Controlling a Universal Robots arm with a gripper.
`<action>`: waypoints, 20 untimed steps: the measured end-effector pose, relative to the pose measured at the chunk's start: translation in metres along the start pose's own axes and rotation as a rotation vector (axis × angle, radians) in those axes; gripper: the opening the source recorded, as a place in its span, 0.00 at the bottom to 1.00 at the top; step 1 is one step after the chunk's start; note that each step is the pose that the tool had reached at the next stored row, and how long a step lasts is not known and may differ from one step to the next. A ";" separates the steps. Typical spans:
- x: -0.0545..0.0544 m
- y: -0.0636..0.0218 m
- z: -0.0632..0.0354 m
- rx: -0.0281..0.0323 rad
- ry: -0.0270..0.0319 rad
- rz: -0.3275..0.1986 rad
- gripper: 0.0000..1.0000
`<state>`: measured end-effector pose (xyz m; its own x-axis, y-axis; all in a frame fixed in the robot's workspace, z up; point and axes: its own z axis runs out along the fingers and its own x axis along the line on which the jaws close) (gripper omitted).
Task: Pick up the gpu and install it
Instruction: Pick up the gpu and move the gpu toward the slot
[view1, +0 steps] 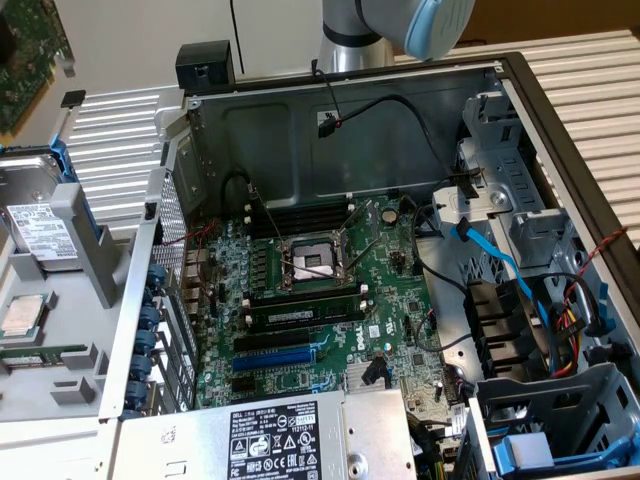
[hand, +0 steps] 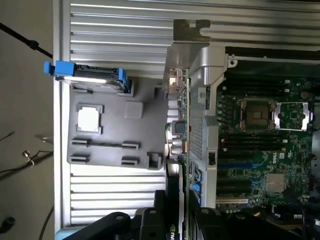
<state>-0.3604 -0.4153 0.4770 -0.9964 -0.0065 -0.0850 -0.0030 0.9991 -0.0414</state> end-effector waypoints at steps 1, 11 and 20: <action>-0.003 -0.0018 0.0002 -0.0001 0.0007 0.000 0.27; -0.034 -0.0116 0.0010 -0.0013 0.0040 -0.013 0.27; -0.052 -0.0120 0.0017 -0.0065 0.0031 -0.068 0.27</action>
<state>-0.3089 -0.4271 0.4802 -0.9941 -0.0738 -0.0791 -0.0708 0.9967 -0.0405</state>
